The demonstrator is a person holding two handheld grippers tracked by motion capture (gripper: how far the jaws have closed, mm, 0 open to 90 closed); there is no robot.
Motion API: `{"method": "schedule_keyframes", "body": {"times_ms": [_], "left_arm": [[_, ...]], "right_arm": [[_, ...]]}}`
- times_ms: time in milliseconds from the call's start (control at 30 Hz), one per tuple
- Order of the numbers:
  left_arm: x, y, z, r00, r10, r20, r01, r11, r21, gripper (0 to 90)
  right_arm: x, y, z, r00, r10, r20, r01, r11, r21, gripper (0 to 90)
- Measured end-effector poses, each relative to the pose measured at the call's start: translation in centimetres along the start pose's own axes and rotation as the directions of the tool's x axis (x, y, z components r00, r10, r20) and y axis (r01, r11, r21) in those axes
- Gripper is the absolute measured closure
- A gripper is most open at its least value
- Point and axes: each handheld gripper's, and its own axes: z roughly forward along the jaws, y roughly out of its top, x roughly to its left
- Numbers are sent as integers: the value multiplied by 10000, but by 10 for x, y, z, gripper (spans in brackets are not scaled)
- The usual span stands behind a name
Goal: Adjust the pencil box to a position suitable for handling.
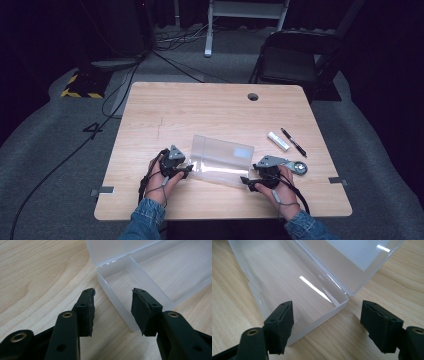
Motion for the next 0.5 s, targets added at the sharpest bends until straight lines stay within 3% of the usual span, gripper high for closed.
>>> {"method": "schedule_keyframes", "body": {"times_ms": [133, 333, 500], "left_arm": [[-5, -1, -2, 9997, 152, 165, -152, 9999, -2, 494], [-14, -1, -8, 9981, 178, 594, -142, 9981, -601, 389], [-20, -2, -9, 9971, 393, 645, -372, 9988, -331, 405]], "right_arm": [[1, -4, -6, 9999, -134, 13, 134, 9998, 126, 268], [4, -14, -21, 9994, -341, -81, 344, 9984, 448, 266], [5, -21, -30, 9988, -420, -244, 435, 9969, 658, 265]]}}
